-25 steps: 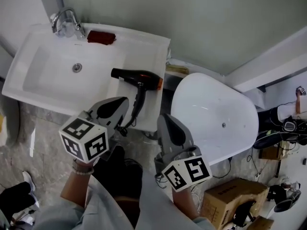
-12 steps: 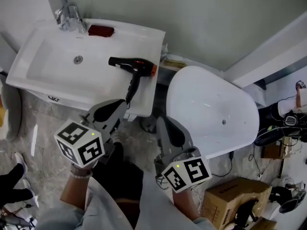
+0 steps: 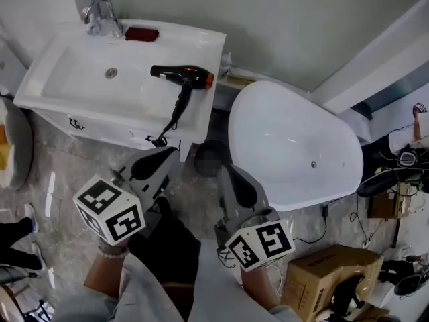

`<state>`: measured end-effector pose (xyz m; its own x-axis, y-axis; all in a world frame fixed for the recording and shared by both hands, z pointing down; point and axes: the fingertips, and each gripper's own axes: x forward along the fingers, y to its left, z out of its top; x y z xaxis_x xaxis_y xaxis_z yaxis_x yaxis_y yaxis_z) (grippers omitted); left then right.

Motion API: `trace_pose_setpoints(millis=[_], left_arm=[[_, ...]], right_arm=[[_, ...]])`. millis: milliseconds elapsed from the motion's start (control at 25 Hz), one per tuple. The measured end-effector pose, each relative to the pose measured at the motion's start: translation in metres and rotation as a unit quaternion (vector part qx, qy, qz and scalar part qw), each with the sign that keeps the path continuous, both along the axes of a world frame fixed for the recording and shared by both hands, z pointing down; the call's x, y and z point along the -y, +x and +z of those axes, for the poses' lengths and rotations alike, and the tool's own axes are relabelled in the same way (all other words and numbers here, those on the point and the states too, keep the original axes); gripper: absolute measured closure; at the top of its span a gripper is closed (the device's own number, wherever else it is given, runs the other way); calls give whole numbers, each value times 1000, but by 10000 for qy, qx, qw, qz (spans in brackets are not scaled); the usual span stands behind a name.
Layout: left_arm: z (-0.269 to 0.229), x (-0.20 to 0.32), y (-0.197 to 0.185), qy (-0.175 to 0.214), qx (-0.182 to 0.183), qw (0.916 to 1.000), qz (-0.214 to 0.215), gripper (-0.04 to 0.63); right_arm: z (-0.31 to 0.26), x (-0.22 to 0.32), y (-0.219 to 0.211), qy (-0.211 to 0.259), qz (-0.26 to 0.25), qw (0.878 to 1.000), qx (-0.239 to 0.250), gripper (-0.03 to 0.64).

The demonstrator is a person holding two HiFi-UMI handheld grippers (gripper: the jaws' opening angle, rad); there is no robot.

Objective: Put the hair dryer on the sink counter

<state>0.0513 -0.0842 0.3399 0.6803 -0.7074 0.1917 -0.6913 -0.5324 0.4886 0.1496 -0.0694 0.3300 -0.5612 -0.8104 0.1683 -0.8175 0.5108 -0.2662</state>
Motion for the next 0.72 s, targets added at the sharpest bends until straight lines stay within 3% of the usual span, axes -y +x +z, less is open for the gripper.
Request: trace_pose_setpoints(millis=[720], left_arm=[[-44,1,-27,398,-93,9991,122,591]], right_arm=[[-40,7,-50,367,-131,9992,77,619]])
